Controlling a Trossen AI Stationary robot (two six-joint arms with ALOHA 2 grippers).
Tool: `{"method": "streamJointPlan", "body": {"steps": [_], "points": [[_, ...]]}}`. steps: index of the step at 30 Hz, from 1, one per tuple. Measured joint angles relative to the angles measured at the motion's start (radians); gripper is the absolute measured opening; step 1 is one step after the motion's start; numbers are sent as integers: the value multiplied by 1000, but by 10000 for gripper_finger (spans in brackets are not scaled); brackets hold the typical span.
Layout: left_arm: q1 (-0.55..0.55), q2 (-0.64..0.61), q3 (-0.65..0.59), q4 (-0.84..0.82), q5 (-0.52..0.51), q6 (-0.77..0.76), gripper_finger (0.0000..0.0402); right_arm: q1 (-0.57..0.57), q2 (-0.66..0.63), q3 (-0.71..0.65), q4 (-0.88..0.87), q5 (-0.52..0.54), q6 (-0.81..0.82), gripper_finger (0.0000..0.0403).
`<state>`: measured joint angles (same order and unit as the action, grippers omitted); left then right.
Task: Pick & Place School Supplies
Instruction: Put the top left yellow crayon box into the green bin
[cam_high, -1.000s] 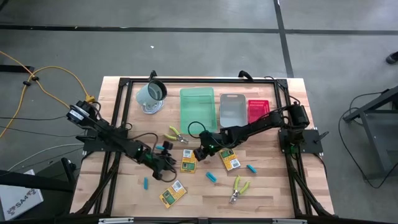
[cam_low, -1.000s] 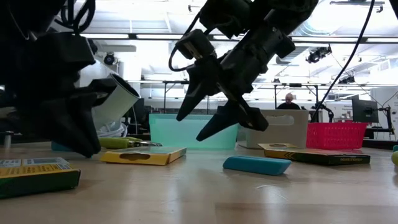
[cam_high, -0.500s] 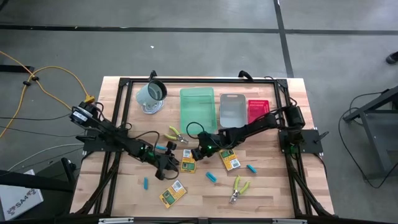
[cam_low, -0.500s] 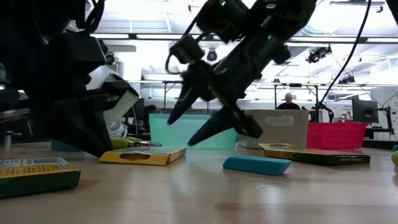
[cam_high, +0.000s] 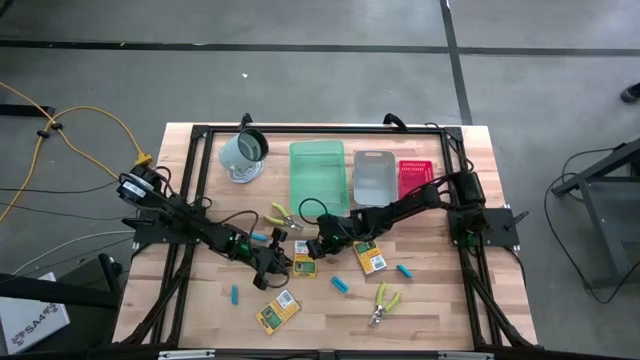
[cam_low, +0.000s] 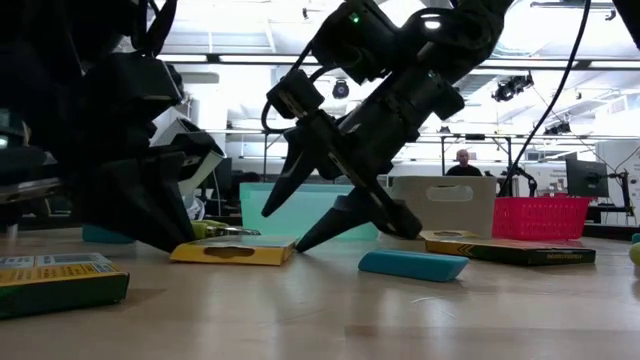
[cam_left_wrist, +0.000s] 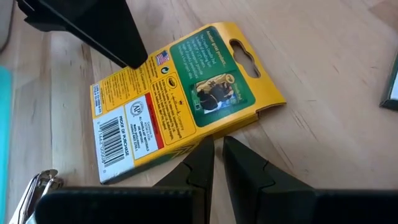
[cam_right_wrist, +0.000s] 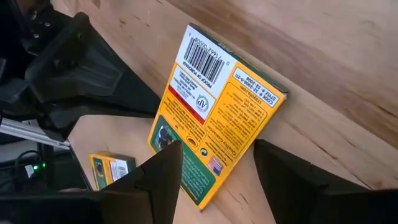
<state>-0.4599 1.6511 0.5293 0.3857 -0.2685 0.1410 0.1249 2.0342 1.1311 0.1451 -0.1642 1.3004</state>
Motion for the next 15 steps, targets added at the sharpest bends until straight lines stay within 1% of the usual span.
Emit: {"method": "streamJointPlan", "body": {"steps": [5,15], "points": [[-1,-10,-3,13,-13,24,36,0,1,-1,14,3,-6,193],[-2,-10,-3,30,-44,26,36,0,2,-1,35,11,-21,193]]}}
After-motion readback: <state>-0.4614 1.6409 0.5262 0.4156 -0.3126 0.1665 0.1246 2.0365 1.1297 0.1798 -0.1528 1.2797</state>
